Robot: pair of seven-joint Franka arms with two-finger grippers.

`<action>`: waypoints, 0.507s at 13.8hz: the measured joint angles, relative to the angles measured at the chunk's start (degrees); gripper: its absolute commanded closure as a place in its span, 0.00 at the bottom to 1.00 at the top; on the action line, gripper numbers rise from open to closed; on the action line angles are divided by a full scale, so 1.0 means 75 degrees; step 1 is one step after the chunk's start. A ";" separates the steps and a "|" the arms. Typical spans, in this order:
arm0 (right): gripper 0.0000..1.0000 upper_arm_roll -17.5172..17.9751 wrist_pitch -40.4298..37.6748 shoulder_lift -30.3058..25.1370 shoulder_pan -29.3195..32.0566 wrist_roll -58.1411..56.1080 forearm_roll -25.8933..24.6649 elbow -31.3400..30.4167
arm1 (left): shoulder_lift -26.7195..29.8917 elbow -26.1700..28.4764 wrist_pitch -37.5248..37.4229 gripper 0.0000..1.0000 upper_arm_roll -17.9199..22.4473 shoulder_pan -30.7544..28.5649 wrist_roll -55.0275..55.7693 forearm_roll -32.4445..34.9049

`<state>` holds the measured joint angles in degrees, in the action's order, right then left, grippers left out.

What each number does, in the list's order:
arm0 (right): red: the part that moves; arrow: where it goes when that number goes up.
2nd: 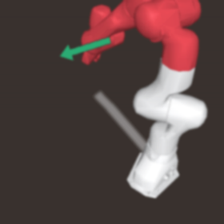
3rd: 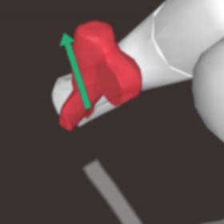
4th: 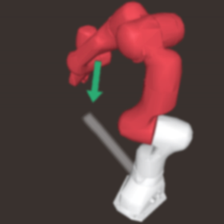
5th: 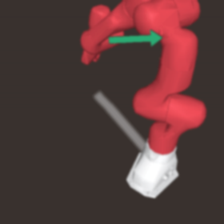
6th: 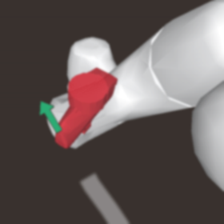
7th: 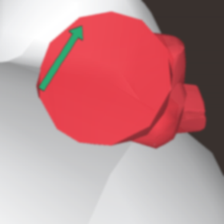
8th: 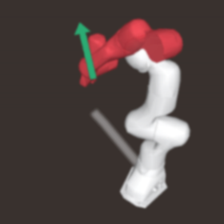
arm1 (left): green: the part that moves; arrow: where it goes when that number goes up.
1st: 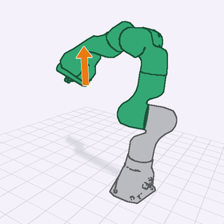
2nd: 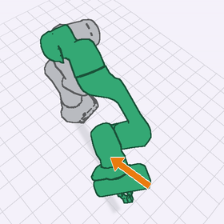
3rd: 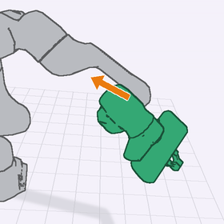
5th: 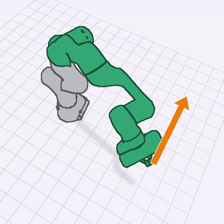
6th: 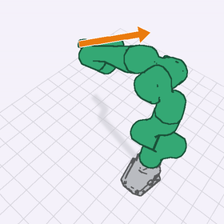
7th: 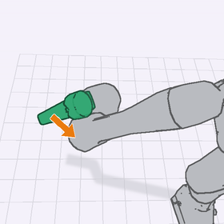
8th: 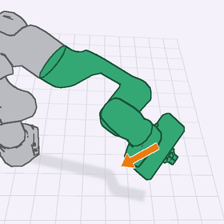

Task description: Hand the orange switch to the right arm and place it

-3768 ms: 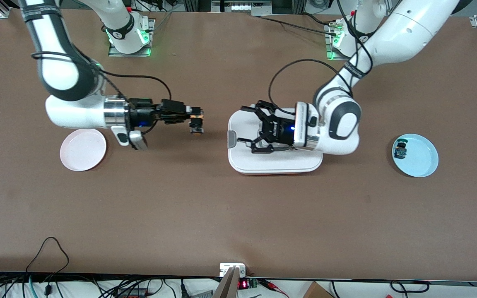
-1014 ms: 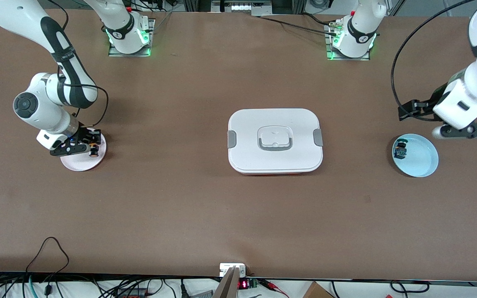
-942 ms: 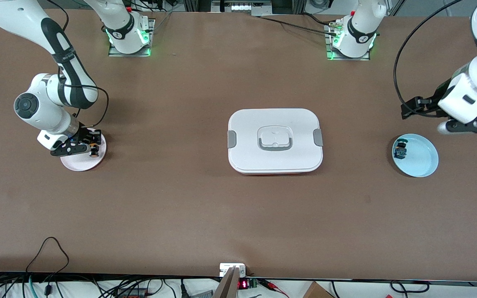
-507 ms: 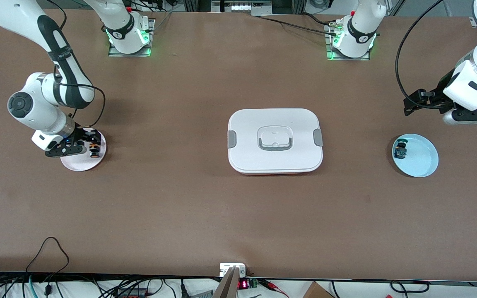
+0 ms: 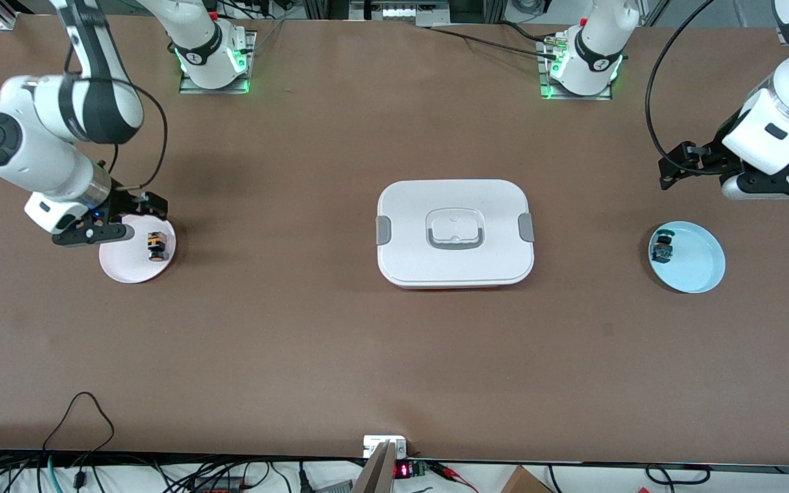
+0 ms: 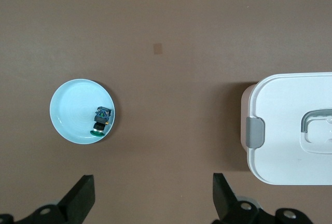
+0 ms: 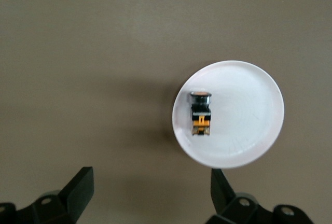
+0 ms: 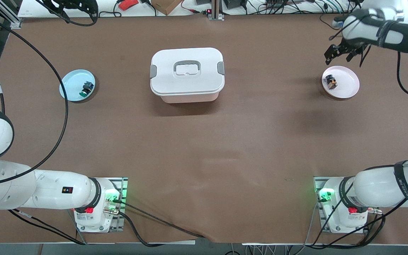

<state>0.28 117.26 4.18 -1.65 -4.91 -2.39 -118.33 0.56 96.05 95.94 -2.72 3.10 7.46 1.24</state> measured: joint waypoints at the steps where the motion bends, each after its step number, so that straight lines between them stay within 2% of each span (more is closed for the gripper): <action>1: 0.00 0.0008 -0.0728 -0.0121 -0.0065 0.0041 0.0001 0.0474 | -0.0001 -0.0008 0.0000 0.00 0.0002 -0.0003 0.0004 0.0000; 4: 0.00 0.0041 -0.2172 -0.0345 -0.0217 0.0041 0.0003 0.1804 | -0.0018 -0.0009 -0.0002 0.00 0.0029 -0.0023 0.0016 0.0000; 7: 0.00 0.0047 -0.2916 -0.0305 -0.0226 -0.0012 0.0003 0.2833 | -0.0060 -0.0010 -0.0002 0.00 0.0077 -0.0092 0.0018 0.0000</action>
<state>0.63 95.39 1.90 -3.35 -5.00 -2.37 -97.08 0.11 95.97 95.93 -2.14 2.41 7.59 1.24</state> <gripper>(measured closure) 0.000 0.000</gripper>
